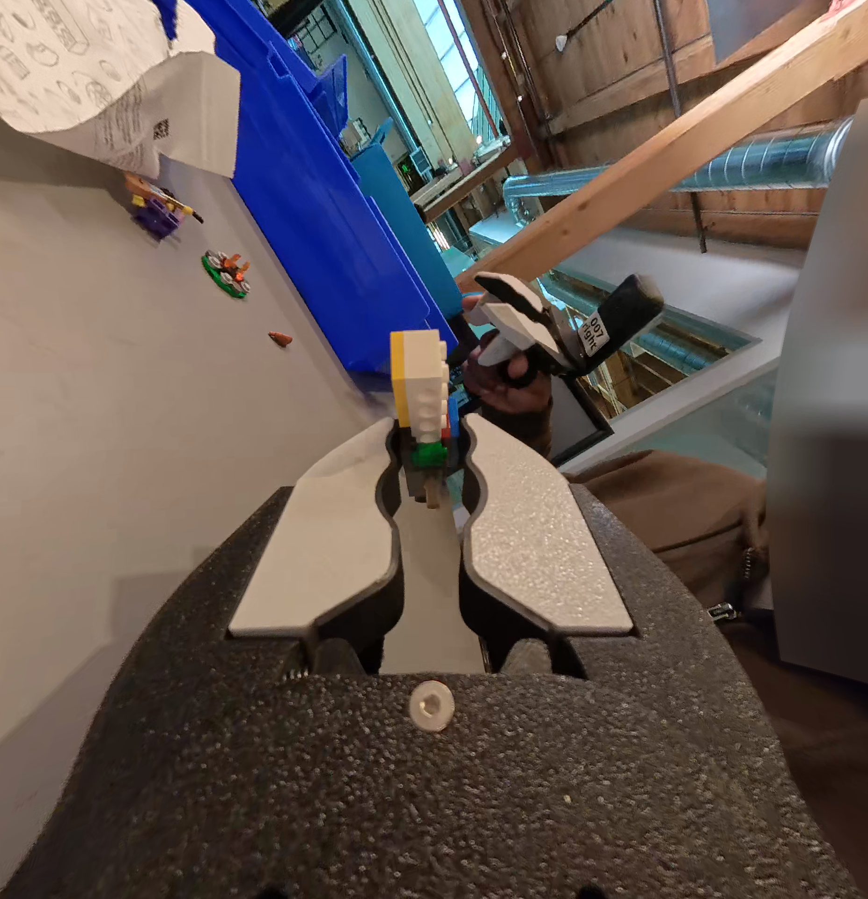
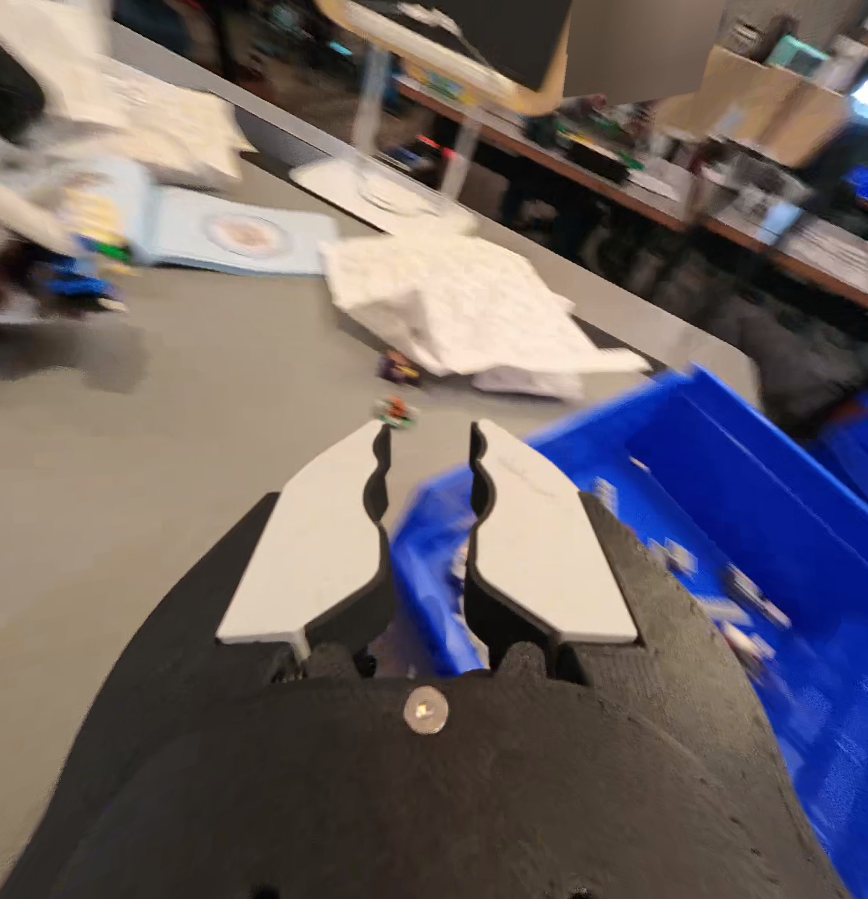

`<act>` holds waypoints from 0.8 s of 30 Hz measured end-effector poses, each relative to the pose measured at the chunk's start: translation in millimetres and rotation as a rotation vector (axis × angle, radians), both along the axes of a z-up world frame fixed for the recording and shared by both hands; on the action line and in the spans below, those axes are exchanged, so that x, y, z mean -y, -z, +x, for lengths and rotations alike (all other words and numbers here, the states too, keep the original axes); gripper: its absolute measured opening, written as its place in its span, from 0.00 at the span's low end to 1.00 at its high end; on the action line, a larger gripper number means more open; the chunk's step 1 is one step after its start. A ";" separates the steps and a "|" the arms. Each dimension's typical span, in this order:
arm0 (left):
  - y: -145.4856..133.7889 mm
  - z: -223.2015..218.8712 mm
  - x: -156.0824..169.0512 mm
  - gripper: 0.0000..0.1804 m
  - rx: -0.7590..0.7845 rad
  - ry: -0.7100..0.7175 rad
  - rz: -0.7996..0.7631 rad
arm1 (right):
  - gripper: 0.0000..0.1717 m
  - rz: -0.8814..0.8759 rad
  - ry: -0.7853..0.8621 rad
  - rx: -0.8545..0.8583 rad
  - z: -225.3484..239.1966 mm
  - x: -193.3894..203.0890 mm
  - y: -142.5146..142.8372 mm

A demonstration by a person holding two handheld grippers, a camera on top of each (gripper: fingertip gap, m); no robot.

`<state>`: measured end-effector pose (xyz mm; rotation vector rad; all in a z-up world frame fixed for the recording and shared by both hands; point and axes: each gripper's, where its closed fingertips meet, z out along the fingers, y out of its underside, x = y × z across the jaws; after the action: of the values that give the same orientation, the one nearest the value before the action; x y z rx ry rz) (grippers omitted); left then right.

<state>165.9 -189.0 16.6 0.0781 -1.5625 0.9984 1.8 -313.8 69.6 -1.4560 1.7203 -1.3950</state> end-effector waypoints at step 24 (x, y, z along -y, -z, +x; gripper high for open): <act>9.5 -42.7 -41.9 0.11 0.240 0.346 -0.125 | 0.07 0.207 -0.775 -0.069 117.9 -159.1 60.4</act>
<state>123.3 -147.1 7.1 -0.4002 -1.6545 0.8490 119.7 -154.7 9.2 -1.7819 1.0837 -0.7342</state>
